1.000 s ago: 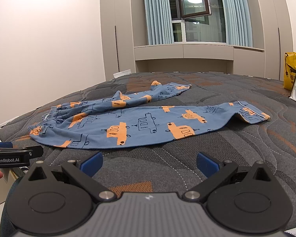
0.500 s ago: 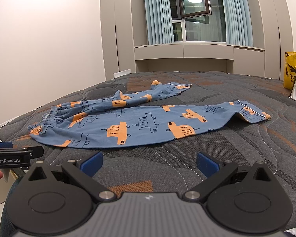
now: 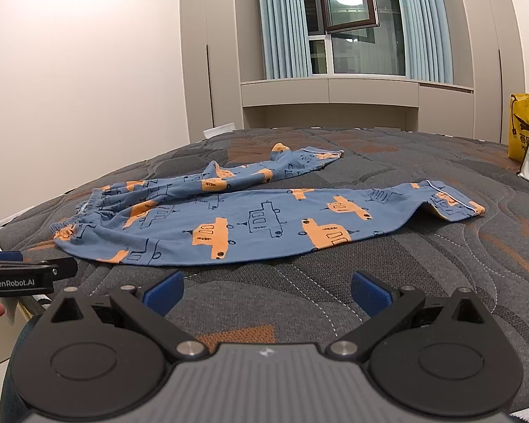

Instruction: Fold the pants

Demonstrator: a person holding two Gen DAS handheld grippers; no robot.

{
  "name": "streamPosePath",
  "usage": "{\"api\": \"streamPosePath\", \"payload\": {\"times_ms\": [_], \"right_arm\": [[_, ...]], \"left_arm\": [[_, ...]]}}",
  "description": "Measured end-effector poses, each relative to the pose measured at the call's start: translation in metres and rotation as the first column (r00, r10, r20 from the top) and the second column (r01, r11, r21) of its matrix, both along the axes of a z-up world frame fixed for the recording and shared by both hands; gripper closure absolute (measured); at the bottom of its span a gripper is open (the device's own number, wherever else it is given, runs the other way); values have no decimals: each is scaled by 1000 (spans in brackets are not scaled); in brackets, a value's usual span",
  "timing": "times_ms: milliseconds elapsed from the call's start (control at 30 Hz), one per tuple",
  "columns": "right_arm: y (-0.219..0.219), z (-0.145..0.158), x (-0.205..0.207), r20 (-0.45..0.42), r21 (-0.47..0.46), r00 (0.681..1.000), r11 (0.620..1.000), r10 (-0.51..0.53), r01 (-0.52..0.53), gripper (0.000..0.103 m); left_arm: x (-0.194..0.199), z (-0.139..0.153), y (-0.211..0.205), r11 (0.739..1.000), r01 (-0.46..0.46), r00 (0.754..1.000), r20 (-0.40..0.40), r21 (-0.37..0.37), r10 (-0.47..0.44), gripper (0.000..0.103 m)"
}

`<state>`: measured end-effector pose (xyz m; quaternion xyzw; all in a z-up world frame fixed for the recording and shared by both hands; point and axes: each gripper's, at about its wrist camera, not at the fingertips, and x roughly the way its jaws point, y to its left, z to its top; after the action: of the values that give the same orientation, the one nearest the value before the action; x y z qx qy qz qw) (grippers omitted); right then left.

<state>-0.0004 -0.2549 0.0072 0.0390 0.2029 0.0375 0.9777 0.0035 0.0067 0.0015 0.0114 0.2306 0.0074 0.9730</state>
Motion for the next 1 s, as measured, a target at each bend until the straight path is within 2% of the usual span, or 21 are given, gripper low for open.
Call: {"api": "streamPosePath", "payload": {"times_ms": [300,433,667,767,867,1000], "right_arm": [[3,7,13,-25,-14,999,999,36,-36,0],[5,15,31,-65,-43,996,997,55,-58,0],[5,30,64,-112,-82,992,994,62,-72,0],[3,37,74,-104,-88,992,993,68,-77,0],[4,41,83,-93,-110,992,990,81,-91,0],[7,46,99,-83,-139,991,984,103,-114,0]], "left_arm": [[19,12,11,999,-29,1000,13,27,28,0],[34,21,20,997,-53,998,23,54,52,0],[72,46,53,985,-137,990,24,107,136,0],[93,53,76,983,-162,986,-11,89,164,0],[114,61,99,984,-176,983,-52,35,177,0],[137,69,113,981,-188,981,-34,47,189,0]]}}
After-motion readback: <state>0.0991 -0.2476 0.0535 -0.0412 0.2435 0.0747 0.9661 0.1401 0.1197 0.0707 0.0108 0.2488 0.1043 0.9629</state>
